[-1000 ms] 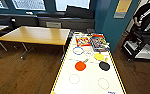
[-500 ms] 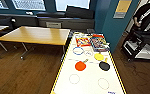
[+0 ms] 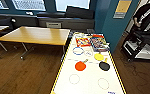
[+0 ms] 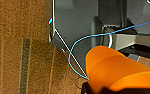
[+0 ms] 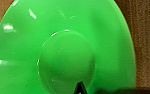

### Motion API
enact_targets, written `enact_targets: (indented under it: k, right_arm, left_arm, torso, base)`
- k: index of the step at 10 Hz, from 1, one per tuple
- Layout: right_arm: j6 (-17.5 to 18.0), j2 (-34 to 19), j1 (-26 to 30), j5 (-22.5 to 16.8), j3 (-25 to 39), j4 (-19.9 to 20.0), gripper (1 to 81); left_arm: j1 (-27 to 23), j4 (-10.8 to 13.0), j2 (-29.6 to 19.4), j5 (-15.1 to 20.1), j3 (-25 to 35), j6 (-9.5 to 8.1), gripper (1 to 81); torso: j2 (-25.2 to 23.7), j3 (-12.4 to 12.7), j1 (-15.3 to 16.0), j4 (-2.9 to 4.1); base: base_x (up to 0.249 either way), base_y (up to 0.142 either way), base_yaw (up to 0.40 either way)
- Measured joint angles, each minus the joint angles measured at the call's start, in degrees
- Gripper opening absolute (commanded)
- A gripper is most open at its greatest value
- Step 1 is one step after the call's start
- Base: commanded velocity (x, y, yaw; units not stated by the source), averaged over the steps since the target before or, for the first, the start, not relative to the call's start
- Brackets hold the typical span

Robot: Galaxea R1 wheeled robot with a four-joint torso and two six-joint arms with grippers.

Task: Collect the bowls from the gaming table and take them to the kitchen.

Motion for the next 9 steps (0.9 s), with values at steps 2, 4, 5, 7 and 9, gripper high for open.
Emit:
enact_targets:
  k: [2, 4, 5, 7, 9]
  right_arm:
    - [0.02, 0.71, -0.69, -0.17, -1.18, -0.12, 1.0]
    - [0.02, 1.32, -0.77, -0.04, -1.49, -0.12, 1.0]
    - [0.0, 1.48, -0.8, -0.11, -1.51, -0.12, 1.0]
    - [0.02, 1.56, -1.41, 0.09, -1.73, -0.12, 1.0]
    - [0.02, 1.65, -2.05, 0.07, -2.12, -0.12, 1.0]
  left_arm:
    - [0.94, 1.8, 0.63, -2.45, -1.26, 0.16, 1.0]
    - [1.02, 2.13, 2.79, -2.71, -4.68, 0.21, 1.0]
    - [1.07, 2.38, 4.13, -2.68, -6.74, 0.4, 1.0]
    - [1.38, 2.82, 7.12, -2.66, -11.54, 1.23, 1.0]
    - [1.9, 3.32, 9.87, -2.68, -14.76, 1.32, 1.0]
  torso:
    - [0.0, 0.26, -0.02, 0.0]
    - [-0.02, 2.16, -0.02, 0.0]
    - [-0.05, 3.17, -0.05, 0.0]
    - [-0.06, 5.07, -0.09, 0.0]
    - [-0.09, 7.06, -0.11, 0.0]
  base:
    - [0.0, 0.0, 0.0]
    - [0.0, 0.0, 0.0]
    - [0.0, 0.0, 0.0]
    - [0.0, 0.0, 0.0]
    - [0.0, 0.0, 0.0]
